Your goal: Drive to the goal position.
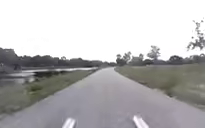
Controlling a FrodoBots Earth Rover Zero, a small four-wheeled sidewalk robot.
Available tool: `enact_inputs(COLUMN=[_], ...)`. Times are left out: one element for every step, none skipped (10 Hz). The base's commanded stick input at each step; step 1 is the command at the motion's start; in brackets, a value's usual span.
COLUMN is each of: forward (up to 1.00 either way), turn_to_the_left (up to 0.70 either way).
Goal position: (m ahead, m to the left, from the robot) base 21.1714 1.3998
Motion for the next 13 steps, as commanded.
enact_inputs(forward=[0.85, 0.85, 0.85, 0.85, 0.85, 0.85, 0.85, 0.85, 0.85, 0.85, 0.85, 0.85, 0.85], turn_to_the_left=[0.0, 0.0, 0.0, 0.0, -0.08, -0.26, -0.15, -0.03, 0.0, 0.0, 0.0, 0.0, 0.0])
